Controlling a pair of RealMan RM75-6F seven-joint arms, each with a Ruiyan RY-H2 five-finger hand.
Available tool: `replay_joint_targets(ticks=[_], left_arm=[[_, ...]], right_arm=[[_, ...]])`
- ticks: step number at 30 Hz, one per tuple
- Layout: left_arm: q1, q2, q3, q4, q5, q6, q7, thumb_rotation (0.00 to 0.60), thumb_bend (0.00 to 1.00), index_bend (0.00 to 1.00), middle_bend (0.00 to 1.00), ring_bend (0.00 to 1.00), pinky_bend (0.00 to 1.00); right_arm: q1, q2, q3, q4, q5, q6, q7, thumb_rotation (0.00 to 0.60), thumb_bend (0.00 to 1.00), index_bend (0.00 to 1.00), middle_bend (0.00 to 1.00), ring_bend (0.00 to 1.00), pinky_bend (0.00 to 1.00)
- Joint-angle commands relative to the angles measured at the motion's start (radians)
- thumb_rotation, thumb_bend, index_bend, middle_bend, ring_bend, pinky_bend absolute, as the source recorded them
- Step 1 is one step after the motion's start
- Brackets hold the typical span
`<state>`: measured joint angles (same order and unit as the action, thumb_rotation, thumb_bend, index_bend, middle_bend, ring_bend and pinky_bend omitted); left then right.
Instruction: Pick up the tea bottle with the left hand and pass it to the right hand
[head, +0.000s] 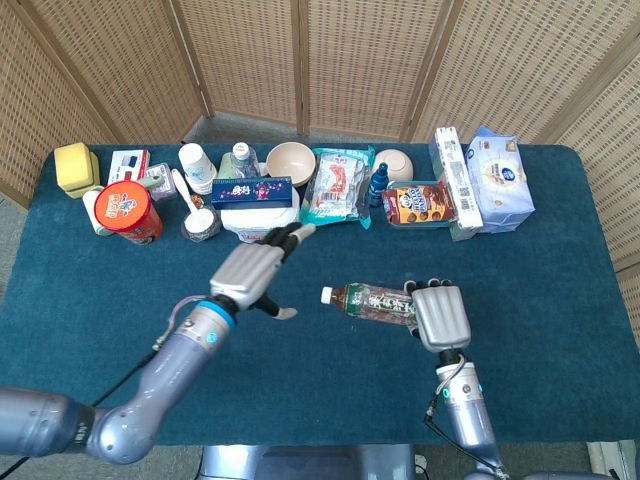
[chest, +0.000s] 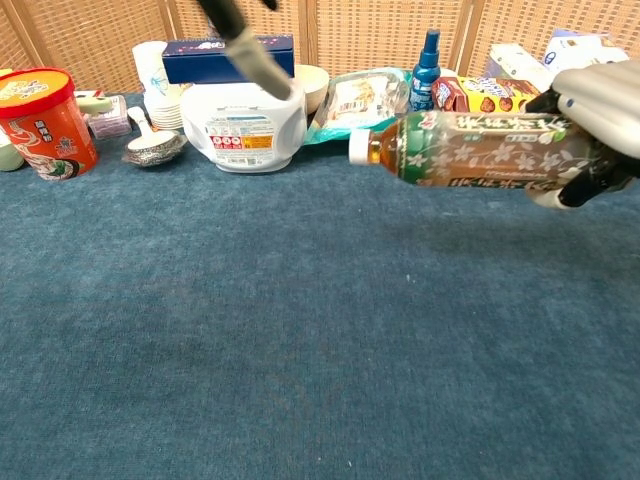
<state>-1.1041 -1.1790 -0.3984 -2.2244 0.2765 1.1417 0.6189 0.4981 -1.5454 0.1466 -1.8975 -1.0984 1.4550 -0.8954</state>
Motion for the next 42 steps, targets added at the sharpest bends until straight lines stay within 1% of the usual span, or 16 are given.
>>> replay_joint_targets(ticks=[1,2,4,8,11,13,14,19,22,23,26,30,34,37,38,42], left_arm=[[0.105,0.1,0.093,-0.025,0.156,-0.02,-0.04,0.6,0.0,0.0,0.0,0.0,0.08],[0.119,0.112,0.107,-0.026,0.185,-0.023,-0.042,0.6,0.0,0.0,0.0,0.0,0.04],[0.154,0.138,0.142,-0.023,0.254,-0.026,-0.051,0.6,0.0,0.0,0.0,0.0,0.0],[0.214,0.17,0.196,-0.011,0.371,-0.021,-0.076,0.6,0.0,0.0,0.0,0.0,0.0],[0.278,0.204,0.246,0.001,0.48,-0.025,-0.121,0.6,0.0,0.0,0.0,0.0,0.0],[0.305,0.22,0.268,0.007,0.524,-0.022,-0.137,0.6,0.0,0.0,0.0,0.0,0.0],[0.342,0.24,0.297,0.011,0.575,-0.011,-0.156,0.6,0.0,0.0,0.0,0.0,0.0],[0.486,0.306,0.396,0.04,0.788,0.033,-0.262,0.6,0.0,0.0,0.0,0.0,0.0],[0.559,0.334,0.444,0.067,0.875,0.061,-0.327,0.6,0.0,0.0,0.0,0.0,0.0],[0.598,0.345,0.466,0.088,0.916,0.084,-0.358,0.6,0.0,0.0,0.0,0.0,0.0],[0.655,0.352,0.496,0.125,0.961,0.129,-0.397,0.6,0.0,0.0,0.0,0.0,0.0],[0.769,0.339,0.538,0.208,1.051,0.23,-0.488,0.6,0.0,0.0,0.0,0.0,0.0],[0.837,0.32,0.555,0.266,1.097,0.282,-0.562,0.6,0.0,0.0,0.0,0.0,0.0],[0.884,0.313,0.564,0.309,1.12,0.305,-0.646,0.6,0.0,0.0,0.0,0.0,0.0],[0.898,0.311,0.563,0.324,1.131,0.316,-0.666,0.6,0.0,0.0,0.0,0.0,0.0],[0.93,0.306,0.557,0.349,1.162,0.351,-0.682,0.6,0.0,0.0,0.0,0.0,0.0]], right_arm=[[-0.009,0.019,0.004,-0.01,0.001,-0.009,0.029,0.6,0.55,0.53,0.69,0.51,0.65],[-0.009,0.022,0.004,-0.011,0.0,-0.01,0.033,0.6,0.55,0.53,0.69,0.51,0.65],[-0.012,0.028,0.004,-0.012,-0.002,-0.013,0.042,0.6,0.55,0.53,0.69,0.51,0.65],[-0.015,0.033,0.005,-0.013,-0.002,-0.016,0.054,0.6,0.55,0.53,0.69,0.51,0.65],[-0.017,0.037,0.006,-0.013,-0.005,-0.017,0.066,0.6,0.55,0.53,0.69,0.51,0.65],[-0.019,0.04,0.007,-0.014,-0.006,-0.018,0.075,0.6,0.55,0.53,0.69,0.51,0.65],[-0.021,0.045,0.012,-0.017,-0.005,-0.02,0.09,0.6,0.55,0.53,0.69,0.51,0.65],[-0.028,0.074,0.029,-0.032,-0.001,-0.036,0.155,0.6,0.55,0.53,0.69,0.51,0.65],[-0.031,0.087,0.035,-0.037,-0.001,-0.045,0.181,0.6,0.55,0.53,0.69,0.51,0.65],[-0.031,0.091,0.037,-0.038,-0.002,-0.048,0.192,0.6,0.55,0.53,0.69,0.51,0.65],[-0.032,0.095,0.04,-0.041,-0.002,-0.053,0.208,0.6,0.55,0.53,0.69,0.51,0.65],[-0.031,0.095,0.038,-0.035,-0.011,-0.061,0.228,0.6,0.55,0.53,0.69,0.51,0.65],[-0.032,0.087,0.038,-0.03,-0.018,-0.071,0.265,0.6,0.55,0.53,0.69,0.51,0.65],[-0.033,0.074,0.048,-0.047,-0.024,-0.142,0.444,0.6,0.55,0.53,0.69,0.51,0.65],[-0.03,0.07,0.049,-0.035,-0.043,-0.168,0.511,0.6,0.55,0.53,0.69,0.51,0.65],[-0.026,0.045,0.052,-0.001,-0.095,-0.216,0.676,0.6,0.55,0.53,0.69,0.51,0.65]])
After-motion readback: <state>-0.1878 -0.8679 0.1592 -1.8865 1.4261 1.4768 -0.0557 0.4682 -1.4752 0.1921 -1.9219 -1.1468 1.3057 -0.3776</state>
